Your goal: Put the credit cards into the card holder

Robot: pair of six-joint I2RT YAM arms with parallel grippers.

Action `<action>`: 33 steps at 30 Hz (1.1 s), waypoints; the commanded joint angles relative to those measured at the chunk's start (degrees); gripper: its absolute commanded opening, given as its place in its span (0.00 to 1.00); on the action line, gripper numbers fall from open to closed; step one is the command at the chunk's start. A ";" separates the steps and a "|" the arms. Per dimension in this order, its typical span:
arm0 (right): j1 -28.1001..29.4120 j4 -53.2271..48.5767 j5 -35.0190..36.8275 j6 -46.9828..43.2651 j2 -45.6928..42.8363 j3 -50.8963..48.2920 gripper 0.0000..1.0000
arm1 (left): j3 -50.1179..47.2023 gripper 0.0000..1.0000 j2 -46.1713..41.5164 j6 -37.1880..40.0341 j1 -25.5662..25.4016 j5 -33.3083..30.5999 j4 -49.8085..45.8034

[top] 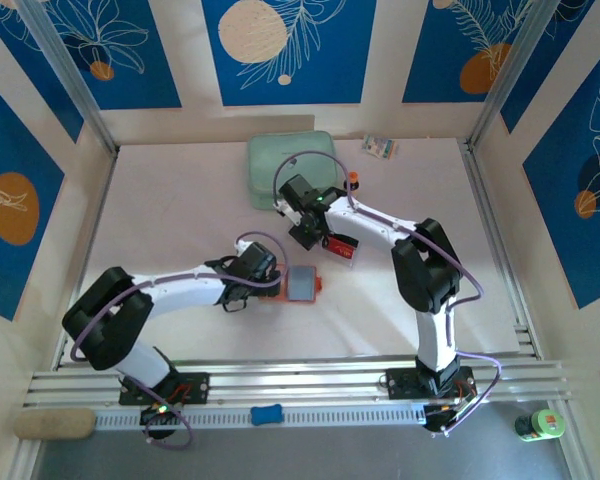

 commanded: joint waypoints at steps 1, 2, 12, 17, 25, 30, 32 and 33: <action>-0.39 -0.97 -1.43 1.89 -3.45 2.90 0.00 | 2.71 1.00 0.73 3.84 1.23 0.38 0.97; -0.39 -1.17 -1.93 2.37 -3.93 3.24 0.00 | 3.06 1.00 0.74 4.21 1.49 0.36 0.76; -0.48 -1.40 -14.57 19.08 -10.82 -0.18 0.00 | 4.57 1.00 -2.50 5.26 2.43 0.17 -1.32; -0.31 2.90 -21.22 30.86 -14.93 -7.87 0.00 | 3.27 1.00 -3.48 4.82 2.63 -0.84 -2.06; -0.38 12.31 -25.82 47.07 -21.88 -22.23 0.00 | 3.10 1.00 -1.00 4.54 2.86 -1.77 -5.10; -1.15 19.36 -29.62 53.02 -25.24 -30.16 0.00 | 1.70 1.00 -0.94 4.19 2.86 -1.35 -5.55; -1.68 21.75 -31.13 54.66 -25.89 -32.28 0.00 | 0.92 1.00 -1.26 3.60 2.85 -0.85 -5.71; -2.00 22.98 -32.02 55.33 -26.07 -33.30 0.00 | 0.32 1.00 -1.53 3.11 2.86 -0.53 -5.58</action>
